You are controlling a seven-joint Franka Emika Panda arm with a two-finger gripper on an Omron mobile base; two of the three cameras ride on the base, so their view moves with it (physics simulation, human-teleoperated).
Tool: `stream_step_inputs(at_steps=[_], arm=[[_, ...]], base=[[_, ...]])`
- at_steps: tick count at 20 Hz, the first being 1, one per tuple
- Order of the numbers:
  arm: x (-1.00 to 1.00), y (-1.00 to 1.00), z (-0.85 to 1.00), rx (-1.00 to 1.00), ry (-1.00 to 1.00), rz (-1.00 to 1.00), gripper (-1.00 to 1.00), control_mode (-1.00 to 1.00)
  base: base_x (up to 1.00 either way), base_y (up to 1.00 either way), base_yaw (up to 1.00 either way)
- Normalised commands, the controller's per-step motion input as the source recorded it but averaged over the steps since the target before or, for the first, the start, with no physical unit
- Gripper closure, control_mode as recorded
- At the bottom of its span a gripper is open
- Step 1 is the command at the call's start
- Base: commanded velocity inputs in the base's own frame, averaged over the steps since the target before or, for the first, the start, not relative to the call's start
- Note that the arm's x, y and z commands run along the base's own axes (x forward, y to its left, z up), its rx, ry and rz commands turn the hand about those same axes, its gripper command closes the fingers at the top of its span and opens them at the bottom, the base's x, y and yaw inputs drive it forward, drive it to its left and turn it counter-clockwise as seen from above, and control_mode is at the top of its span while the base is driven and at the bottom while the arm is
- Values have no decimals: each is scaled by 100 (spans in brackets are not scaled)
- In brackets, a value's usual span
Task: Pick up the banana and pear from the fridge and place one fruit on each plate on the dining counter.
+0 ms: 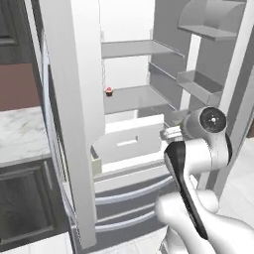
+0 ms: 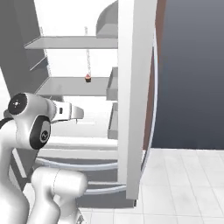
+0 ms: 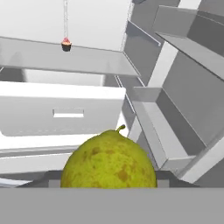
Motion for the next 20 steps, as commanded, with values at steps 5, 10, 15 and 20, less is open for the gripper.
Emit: stream_step_inputs(at_steps=[5, 10, 15, 20], arm=[[0, 0, 0, 0, 0, 0, 100, 100], [0, 0, 0, 0, 0, 0, 100, 100], [0, 0, 0, 0, 0, 0, 100, 100], [0, 0, 0, 0, 0, 0, 100, 100]], base=[[-79, -23, -43], [-68, -40, -54], [-20, -33, -59], [3, -44, -56]])
